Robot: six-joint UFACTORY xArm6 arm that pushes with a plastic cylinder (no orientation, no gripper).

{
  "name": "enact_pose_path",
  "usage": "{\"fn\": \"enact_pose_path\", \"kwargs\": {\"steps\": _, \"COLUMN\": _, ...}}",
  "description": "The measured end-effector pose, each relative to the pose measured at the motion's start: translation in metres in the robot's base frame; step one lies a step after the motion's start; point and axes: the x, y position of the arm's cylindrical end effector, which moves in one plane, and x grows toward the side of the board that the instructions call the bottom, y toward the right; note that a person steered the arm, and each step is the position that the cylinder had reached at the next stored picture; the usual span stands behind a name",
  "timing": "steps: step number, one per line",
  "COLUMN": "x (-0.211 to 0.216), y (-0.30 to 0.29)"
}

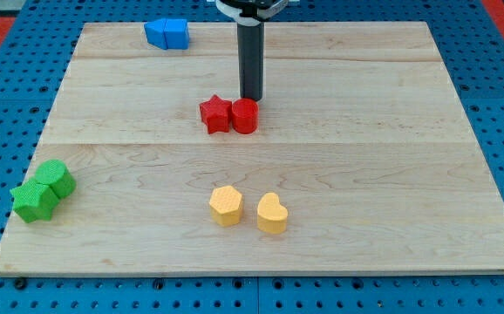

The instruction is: Move the blue cube closer to the red star

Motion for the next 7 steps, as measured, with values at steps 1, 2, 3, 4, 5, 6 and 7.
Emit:
{"fn": "enact_pose_path", "kwargs": {"steps": 1, "x": 0.0, "y": -0.001}}
{"fn": "enact_pose_path", "kwargs": {"steps": 2, "x": 0.002, "y": -0.001}}
{"fn": "enact_pose_path", "kwargs": {"steps": 3, "x": 0.002, "y": -0.004}}
{"fn": "enact_pose_path", "kwargs": {"steps": 4, "x": -0.005, "y": -0.011}}
{"fn": "enact_pose_path", "kwargs": {"steps": 5, "x": -0.014, "y": -0.048}}
{"fn": "enact_pose_path", "kwargs": {"steps": 6, "x": -0.038, "y": -0.085}}
{"fn": "enact_pose_path", "kwargs": {"steps": 7, "x": -0.032, "y": -0.156}}
